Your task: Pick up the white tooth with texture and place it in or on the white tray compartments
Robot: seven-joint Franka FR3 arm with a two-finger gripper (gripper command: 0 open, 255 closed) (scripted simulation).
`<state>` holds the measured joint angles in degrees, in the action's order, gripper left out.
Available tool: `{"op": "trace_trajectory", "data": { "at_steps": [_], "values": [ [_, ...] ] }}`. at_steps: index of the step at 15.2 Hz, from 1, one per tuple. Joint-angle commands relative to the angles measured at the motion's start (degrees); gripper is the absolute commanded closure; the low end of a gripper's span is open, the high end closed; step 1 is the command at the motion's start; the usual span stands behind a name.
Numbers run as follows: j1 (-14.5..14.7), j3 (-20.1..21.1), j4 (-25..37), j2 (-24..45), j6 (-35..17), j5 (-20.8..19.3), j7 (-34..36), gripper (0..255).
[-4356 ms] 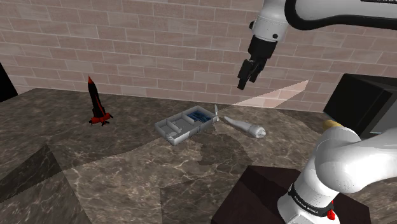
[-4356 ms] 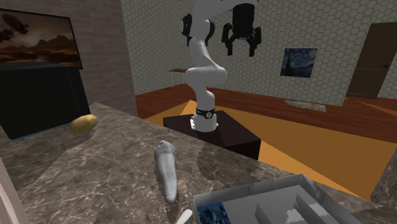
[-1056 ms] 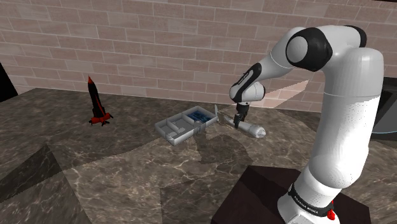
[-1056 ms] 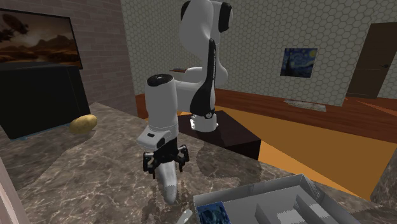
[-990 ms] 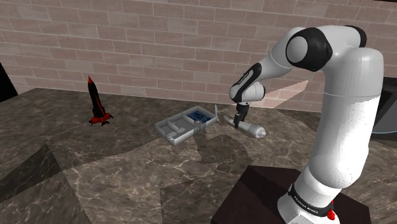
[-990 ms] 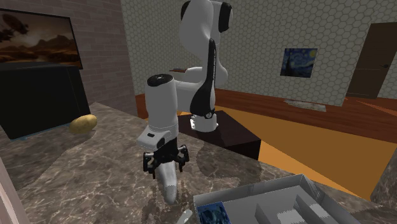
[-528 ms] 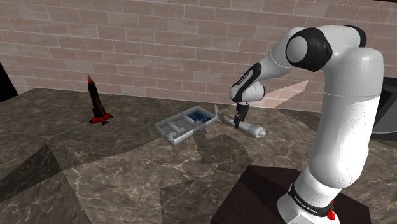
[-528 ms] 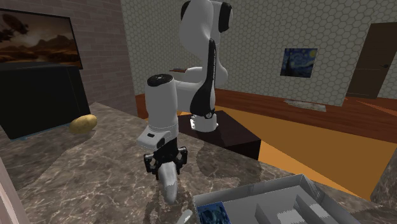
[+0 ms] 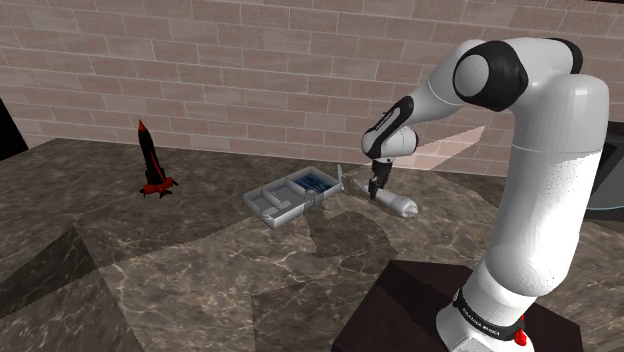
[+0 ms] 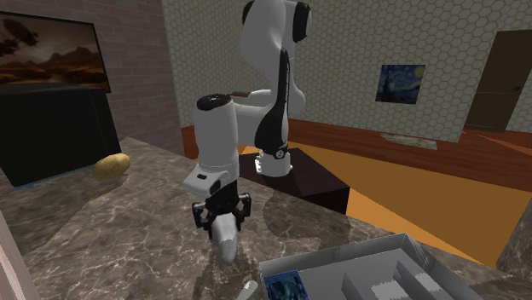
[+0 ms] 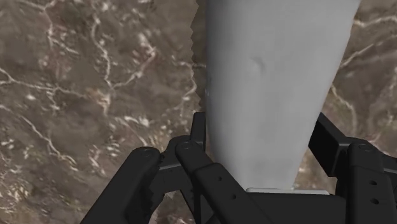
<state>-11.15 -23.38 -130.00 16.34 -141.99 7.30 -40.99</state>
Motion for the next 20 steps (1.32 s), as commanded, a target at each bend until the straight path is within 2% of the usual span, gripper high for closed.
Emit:
{"op": "trace_trajectory", "data": {
  "at_steps": [1, 20],
  "values": [
    [0.3, -0.4, 0.1, -1.4, 1.3, -0.9, 0.5, 255],
    [1.9, -2.3, 3.6, -12.5, 14.9, -7.7, 5.0, 255]
  ]
}}
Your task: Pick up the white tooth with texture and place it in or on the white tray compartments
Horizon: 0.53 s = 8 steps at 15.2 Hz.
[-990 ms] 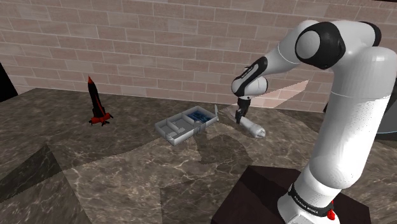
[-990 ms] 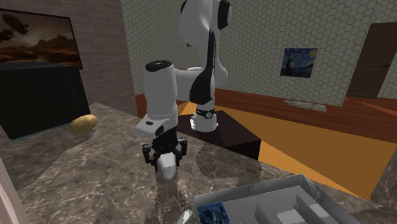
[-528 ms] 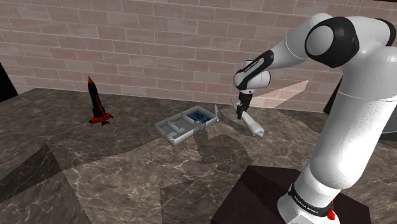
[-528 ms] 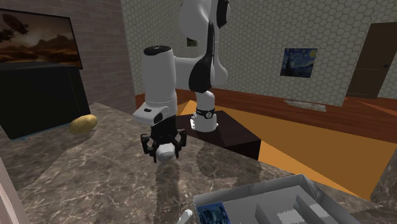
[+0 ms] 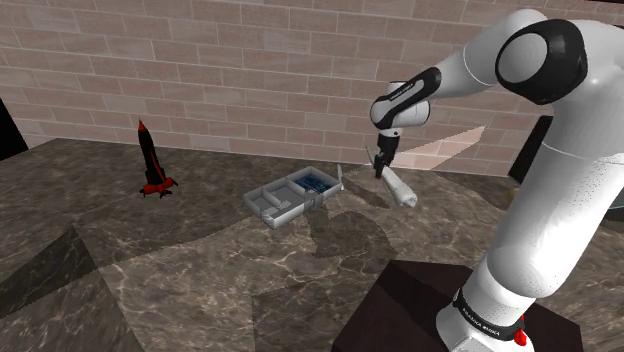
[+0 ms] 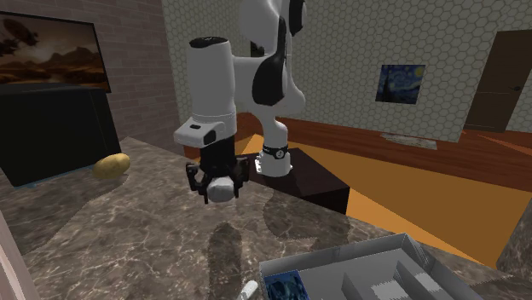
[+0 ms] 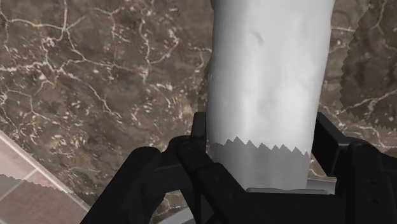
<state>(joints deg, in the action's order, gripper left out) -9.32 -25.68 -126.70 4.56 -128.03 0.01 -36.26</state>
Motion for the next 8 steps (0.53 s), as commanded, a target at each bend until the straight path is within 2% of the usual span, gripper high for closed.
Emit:
{"op": "trace_trajectory", "data": {
  "at_steps": [1, 8],
  "values": [
    [0.1, 0.0, 0.4, -0.9, 1.2, -0.5, 0.3, 255],
    [4.5, 4.2, 7.0, 4.4, 3.0, 2.1, 7.6, 255]
  ]
}}
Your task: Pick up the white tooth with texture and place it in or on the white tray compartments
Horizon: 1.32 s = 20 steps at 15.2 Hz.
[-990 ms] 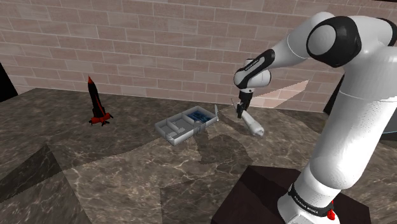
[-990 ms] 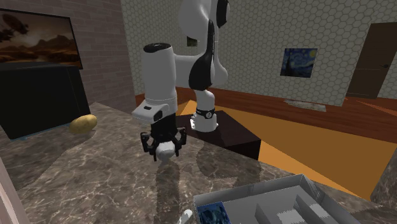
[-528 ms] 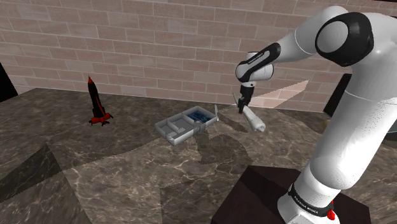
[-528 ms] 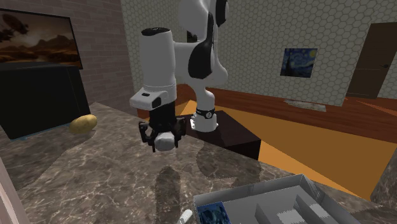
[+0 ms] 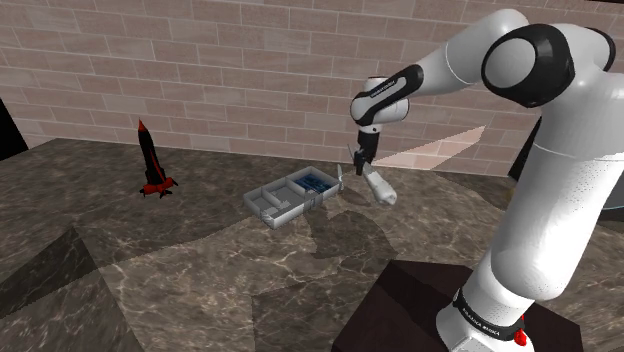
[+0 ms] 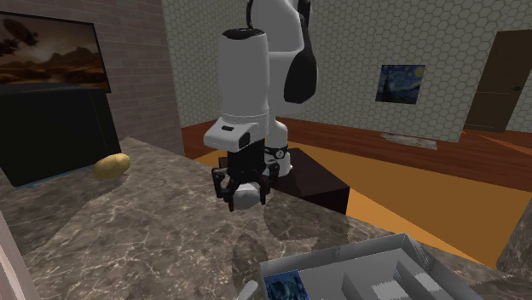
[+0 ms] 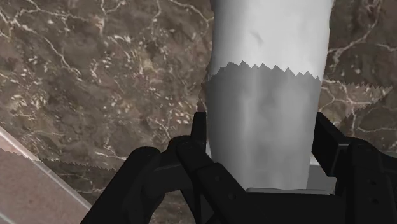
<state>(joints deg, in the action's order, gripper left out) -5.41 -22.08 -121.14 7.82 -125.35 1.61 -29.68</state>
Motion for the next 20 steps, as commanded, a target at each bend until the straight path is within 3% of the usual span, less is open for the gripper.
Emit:
{"op": "trace_trajectory", "data": {
  "at_steps": [1, 11, 20],
  "values": [
    [1.2, 1.2, 2.6, 2.1, 0.6, 0.9, 2.0, 255],
    [6.1, 6.0, 18.6, 13.4, 5.7, 4.0, 11.0, 255],
    [9.0, 9.1, 40.7, 27.4, 13.9, 5.9, 18.2, 255]
  ]
}}
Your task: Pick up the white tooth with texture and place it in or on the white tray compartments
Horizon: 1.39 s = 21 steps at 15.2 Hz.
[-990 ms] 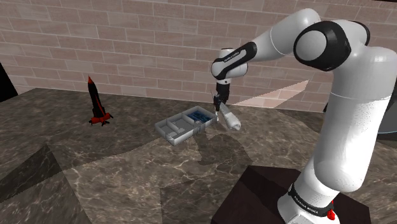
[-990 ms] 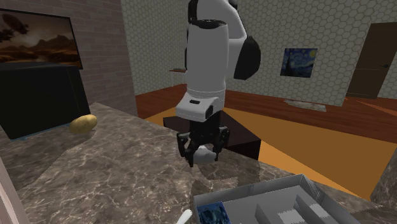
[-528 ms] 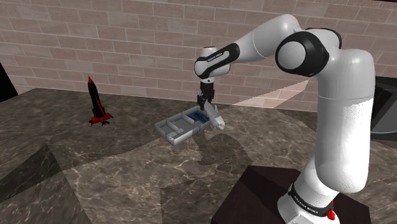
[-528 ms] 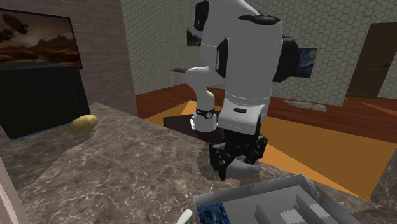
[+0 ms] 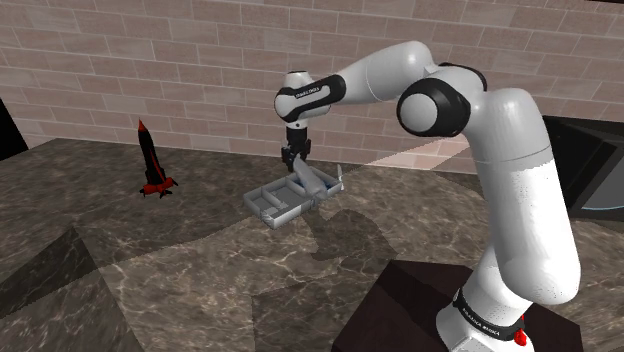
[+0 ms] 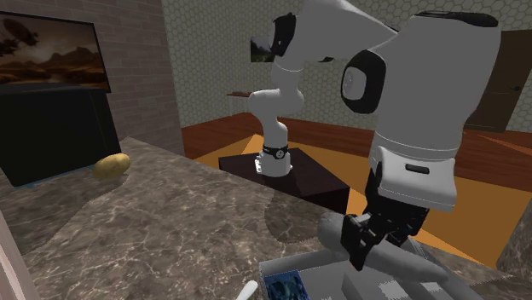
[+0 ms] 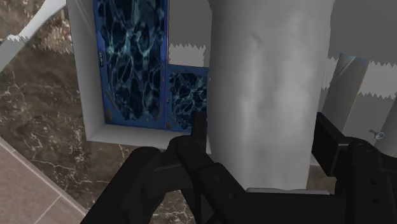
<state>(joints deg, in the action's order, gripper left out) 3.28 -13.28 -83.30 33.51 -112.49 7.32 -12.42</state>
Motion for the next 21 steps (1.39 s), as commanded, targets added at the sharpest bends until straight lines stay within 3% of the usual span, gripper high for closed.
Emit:
{"op": "trace_trajectory", "data": {
  "at_steps": [1, 12, 20, 21],
  "values": [
    [0.3, 0.4, 2.5, 2.0, 0.4, 0.2, 0.9, 255],
    [0.1, 0.9, -0.4, 5.7, -6.1, 1.1, 0.4, 255],
    [0.1, 0.9, -0.4, 5.7, -6.1, 1.1, 0.4, 255],
    [0.1, 0.9, -0.4, 5.7, -6.1, 1.1, 0.4, 0]
  ]
}}
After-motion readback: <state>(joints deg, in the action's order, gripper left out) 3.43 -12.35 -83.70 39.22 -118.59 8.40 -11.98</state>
